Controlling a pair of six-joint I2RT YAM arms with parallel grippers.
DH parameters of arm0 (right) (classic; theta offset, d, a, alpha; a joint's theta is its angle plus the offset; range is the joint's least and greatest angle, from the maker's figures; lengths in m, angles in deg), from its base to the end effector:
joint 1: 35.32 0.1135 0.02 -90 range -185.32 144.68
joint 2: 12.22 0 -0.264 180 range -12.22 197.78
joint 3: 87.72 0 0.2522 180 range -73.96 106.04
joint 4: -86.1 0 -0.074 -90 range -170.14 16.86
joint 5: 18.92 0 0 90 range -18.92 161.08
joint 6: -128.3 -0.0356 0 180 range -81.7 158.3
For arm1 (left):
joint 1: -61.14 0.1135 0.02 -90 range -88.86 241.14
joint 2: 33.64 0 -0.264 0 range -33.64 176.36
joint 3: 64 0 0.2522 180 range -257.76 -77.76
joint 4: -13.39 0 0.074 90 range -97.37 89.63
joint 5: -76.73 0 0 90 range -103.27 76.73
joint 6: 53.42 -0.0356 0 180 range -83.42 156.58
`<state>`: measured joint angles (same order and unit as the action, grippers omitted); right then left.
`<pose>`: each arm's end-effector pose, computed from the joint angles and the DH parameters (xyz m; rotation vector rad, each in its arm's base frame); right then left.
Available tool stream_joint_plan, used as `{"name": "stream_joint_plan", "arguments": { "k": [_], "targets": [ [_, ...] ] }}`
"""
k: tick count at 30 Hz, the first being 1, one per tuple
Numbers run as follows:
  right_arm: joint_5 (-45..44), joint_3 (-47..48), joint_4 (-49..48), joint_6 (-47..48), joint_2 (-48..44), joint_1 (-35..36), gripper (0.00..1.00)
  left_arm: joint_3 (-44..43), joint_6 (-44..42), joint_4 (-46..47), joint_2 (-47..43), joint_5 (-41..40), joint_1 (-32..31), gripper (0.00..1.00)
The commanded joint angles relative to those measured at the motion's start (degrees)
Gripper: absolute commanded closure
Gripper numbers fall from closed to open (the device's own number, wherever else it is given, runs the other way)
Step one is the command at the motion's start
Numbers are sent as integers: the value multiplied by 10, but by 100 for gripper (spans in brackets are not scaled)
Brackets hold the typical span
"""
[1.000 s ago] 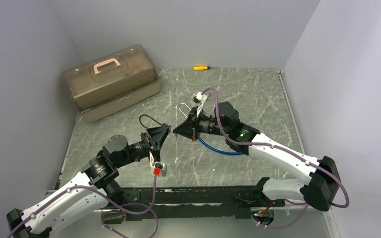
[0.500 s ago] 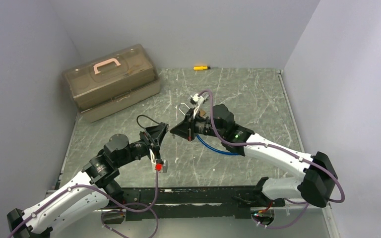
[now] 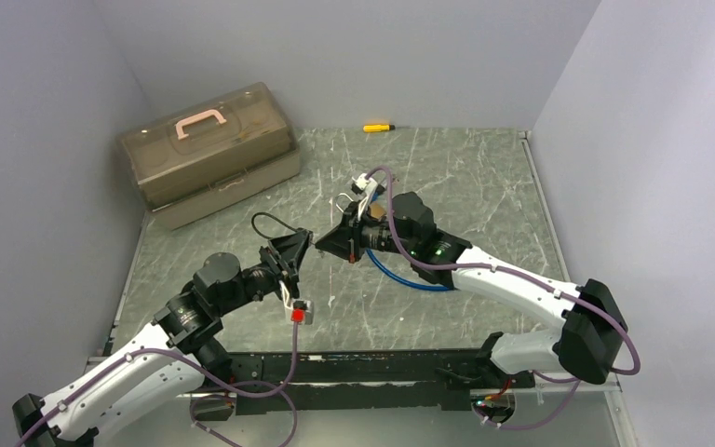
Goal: Unlock with the key
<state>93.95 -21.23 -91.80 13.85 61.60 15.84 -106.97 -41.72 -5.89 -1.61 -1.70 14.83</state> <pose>0.1786 0.2439 0.3174 -0.7496 1.7589 1.2803 0.0995 -0.1145 0.2856 1.5862 0.6633 0.2410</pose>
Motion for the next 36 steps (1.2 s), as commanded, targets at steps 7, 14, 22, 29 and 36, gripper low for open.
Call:
{"name": "stream_joint_plan", "arguments": {
  "k": [7,14,22,29,36],
  "targets": [
    [55,51,-66,-11,40,18,100,6,-79,105,-4,123,-38,100],
    [45,30,-55,-7,2,13,100,12,-133,40,-26,135,-44,100],
    [56,27,-52,-12,8,11,100,22,-135,49,-34,123,-68,100],
    [57,41,-17,5,0,10,100,19,-145,26,-36,114,-71,100],
    [54,24,78,41,-79,-13,100,18,-146,-13,-49,101,-71,100]
  ]
}}
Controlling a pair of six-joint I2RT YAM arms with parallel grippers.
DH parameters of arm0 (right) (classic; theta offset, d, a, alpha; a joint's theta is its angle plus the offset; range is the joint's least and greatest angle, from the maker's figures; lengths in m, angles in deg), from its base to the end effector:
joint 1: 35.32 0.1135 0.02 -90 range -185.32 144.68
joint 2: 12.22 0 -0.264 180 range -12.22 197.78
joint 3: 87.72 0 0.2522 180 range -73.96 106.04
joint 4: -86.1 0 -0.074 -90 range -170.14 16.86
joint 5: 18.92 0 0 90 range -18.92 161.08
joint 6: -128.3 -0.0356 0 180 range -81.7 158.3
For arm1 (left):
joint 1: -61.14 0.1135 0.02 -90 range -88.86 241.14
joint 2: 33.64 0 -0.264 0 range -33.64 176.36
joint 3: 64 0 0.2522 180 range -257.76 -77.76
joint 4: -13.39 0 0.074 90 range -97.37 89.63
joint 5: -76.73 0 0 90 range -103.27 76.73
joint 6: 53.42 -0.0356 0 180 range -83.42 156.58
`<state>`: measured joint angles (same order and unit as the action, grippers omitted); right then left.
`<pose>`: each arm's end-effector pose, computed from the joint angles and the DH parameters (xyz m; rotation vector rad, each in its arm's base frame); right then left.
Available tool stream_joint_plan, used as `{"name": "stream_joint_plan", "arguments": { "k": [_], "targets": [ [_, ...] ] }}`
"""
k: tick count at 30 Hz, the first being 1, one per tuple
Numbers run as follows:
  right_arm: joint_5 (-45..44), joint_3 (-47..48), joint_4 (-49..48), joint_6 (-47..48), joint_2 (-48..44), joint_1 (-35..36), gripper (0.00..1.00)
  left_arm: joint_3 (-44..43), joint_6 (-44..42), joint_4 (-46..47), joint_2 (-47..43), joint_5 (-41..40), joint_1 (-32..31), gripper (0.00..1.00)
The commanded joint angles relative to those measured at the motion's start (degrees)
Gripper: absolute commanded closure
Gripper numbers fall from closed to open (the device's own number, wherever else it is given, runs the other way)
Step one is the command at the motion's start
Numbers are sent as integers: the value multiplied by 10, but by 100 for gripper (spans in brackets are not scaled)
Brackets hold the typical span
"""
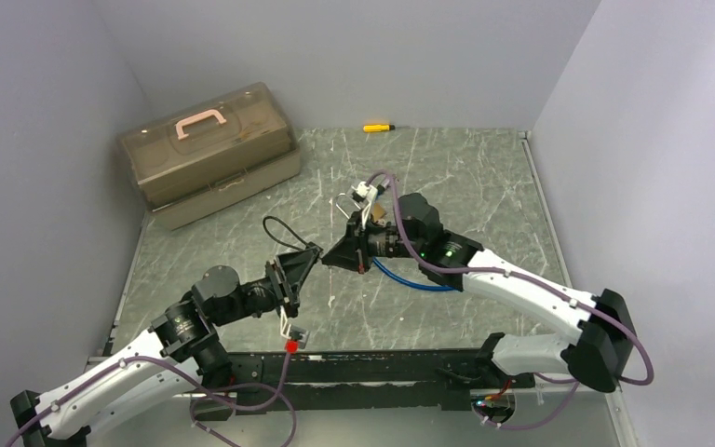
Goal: Unlock with the key
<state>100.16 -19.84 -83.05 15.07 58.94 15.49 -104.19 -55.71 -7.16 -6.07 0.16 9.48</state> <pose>0.1689 0.2345 0.3233 -0.8572 1.8201 1.3338 0.0802 -0.1147 0.2758 1.6776 0.3619 0.3274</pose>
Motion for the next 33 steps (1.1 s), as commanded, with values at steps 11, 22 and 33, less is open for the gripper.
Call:
{"name": "stream_joint_plan", "arguments": {
  "k": [11,22,33],
  "targets": [
    [-35,-2,166,81,-168,-13,100,-114,206,-47,51,62,-17,100],
    [-156,-39,192,139,-291,-21,100,-226,288,-135,93,240,-17,100],
    [-219,-81,155,169,-346,-21,100,-223,357,-12,85,335,-17,100]
  ]
}}
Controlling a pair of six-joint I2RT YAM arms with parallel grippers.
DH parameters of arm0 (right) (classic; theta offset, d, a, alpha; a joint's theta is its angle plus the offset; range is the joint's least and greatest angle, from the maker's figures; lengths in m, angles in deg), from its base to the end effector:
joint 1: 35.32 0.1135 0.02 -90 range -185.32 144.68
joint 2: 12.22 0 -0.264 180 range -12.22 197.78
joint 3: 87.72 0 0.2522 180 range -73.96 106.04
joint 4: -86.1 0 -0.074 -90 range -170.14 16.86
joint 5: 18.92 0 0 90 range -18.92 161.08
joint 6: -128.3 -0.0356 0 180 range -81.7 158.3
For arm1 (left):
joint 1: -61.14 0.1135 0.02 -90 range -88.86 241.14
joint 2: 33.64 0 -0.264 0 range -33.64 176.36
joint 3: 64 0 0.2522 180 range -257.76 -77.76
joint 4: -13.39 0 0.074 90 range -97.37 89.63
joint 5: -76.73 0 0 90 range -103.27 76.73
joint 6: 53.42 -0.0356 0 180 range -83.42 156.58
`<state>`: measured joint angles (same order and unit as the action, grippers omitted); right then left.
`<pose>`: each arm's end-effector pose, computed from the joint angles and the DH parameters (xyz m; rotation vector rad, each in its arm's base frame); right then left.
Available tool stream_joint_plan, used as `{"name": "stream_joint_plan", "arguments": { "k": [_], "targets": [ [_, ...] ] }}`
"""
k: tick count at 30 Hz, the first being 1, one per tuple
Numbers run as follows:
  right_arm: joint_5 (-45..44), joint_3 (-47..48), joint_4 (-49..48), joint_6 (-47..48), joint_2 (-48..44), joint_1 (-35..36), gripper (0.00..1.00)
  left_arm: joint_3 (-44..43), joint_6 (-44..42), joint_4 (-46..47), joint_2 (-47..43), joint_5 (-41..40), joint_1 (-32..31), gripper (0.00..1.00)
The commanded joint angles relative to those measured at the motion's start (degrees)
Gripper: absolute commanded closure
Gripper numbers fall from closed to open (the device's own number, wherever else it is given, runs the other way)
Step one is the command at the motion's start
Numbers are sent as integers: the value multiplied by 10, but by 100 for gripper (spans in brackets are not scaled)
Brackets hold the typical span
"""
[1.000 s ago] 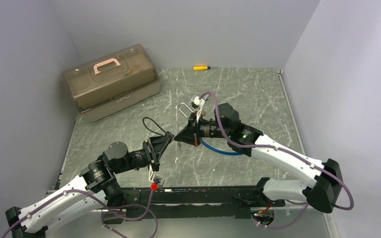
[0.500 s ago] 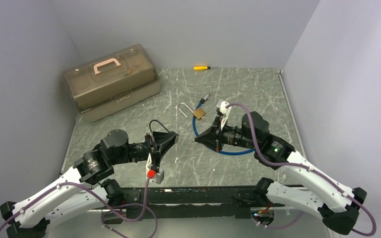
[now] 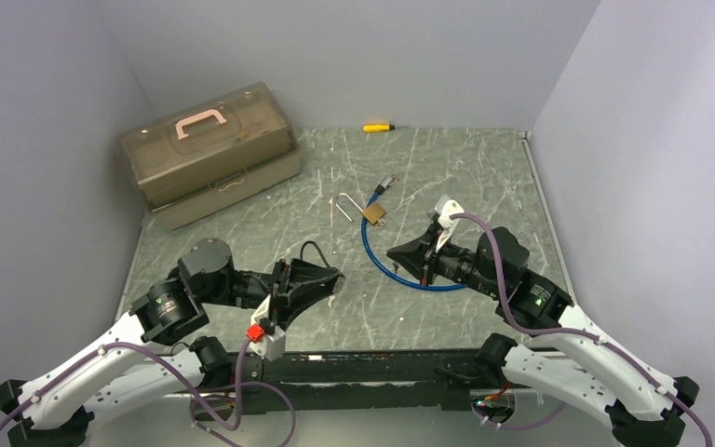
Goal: Unlock with the key
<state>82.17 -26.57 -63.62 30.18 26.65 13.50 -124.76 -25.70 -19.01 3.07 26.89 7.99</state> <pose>0.0974 0.1217 0.3596 -0.7625 1.6223 0.8926 0.0649 -0.1248 0.3594 1.6487 0.4343 -0.4806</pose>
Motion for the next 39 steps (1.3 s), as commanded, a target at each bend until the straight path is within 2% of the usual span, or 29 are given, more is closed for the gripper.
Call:
{"name": "stream_joint_plan", "arguments": {
  "k": [1,7,20,29,39],
  "targets": [
    [-43,-17,-41,19,-26,-2,100,-14,69,126,-7,79,-2,100],
    [-43,-21,-47,17,-26,-3,100,6,96,210,-13,118,-2,100],
    [-30,-8,-55,16,-9,-3,100,19,29,187,-31,116,-2,100],
    [-26,3,-58,17,6,-3,100,32,-78,150,-45,110,-3,100],
    [-16,15,-63,12,18,-3,100,35,-89,159,-55,100,-3,100]
  ]
}}
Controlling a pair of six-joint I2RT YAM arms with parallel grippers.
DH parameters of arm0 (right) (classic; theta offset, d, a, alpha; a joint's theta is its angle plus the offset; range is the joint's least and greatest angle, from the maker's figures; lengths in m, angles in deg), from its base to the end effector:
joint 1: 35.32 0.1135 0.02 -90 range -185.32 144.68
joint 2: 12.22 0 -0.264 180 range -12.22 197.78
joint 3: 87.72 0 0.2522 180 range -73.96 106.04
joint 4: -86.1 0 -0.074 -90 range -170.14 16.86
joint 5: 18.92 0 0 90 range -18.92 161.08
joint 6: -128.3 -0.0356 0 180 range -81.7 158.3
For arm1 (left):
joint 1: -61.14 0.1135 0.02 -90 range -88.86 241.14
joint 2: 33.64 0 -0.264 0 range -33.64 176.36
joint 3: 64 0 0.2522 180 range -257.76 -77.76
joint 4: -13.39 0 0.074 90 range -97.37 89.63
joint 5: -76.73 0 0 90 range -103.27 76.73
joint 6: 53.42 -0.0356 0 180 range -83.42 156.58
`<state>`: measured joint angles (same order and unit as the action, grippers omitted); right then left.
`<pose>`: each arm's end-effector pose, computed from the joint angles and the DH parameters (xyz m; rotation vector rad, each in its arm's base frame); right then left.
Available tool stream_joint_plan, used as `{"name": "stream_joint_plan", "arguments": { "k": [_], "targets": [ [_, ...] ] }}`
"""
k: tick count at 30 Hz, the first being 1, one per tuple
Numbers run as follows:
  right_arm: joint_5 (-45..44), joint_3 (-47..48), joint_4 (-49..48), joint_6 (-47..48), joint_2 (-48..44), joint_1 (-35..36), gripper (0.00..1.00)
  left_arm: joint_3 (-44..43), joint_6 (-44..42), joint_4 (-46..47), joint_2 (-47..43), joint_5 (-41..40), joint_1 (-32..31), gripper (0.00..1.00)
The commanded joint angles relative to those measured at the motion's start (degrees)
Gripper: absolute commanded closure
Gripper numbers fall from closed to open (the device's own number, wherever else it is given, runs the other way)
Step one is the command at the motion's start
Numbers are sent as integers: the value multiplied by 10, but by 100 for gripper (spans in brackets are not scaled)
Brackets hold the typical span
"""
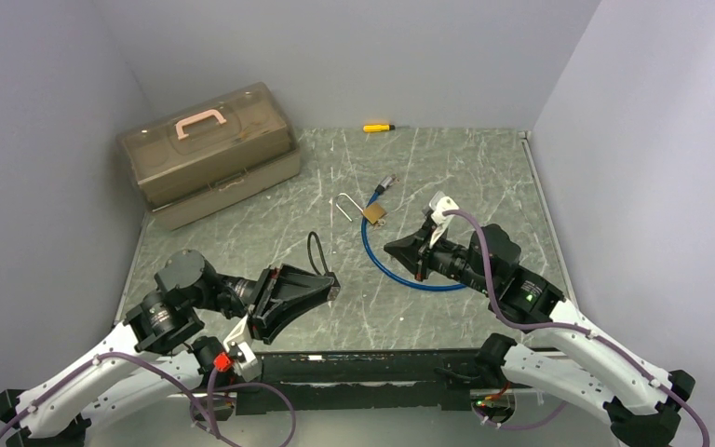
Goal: Unlock with the key
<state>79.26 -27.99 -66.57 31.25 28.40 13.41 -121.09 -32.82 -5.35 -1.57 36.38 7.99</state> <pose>0.1057 0.1281 0.3523 -0.7377 1.6275 0.8351 0.0510 -0.1133 0.3710 1.5127 0.0374 -0.4036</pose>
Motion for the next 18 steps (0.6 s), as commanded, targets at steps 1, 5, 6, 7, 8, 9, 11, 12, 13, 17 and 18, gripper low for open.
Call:
{"name": "stream_joint_plan", "arguments": {
  "k": [1,5,6,7,8,9,11,12,13,17,18],
  "targets": [
    [14,30,-34,1,1,-1,100,-1,-17,23,-10,5,-4,100],
    [16,34,-33,-1,3,-2,100,2,-21,24,-13,4,-3,100],
    [17,34,-33,-2,4,-1,100,2,-22,25,-14,3,-4,100],
    [17,35,-34,-2,5,-2,100,2,-23,26,-14,2,-4,100],
    [19,36,-35,-3,5,-2,100,3,-23,26,-14,-1,-3,100],
    [20,37,-35,-3,6,-2,100,3,-26,24,-14,-5,-3,100],
    [26,39,-36,-4,9,-2,100,4,-36,16,-14,-19,-4,100],
    [30,41,-38,-5,11,-1,100,4,-42,10,-12,-33,-4,100],
    [35,41,-40,-6,13,-2,100,4,-43,5,-10,-55,-5,100],
    [59,42,-52,-16,26,-2,100,-11,-27,-44,25,-208,-6,100],
    [65,44,-54,-18,29,-2,100,-11,-28,-62,34,-248,-6,100]
  ]
}}
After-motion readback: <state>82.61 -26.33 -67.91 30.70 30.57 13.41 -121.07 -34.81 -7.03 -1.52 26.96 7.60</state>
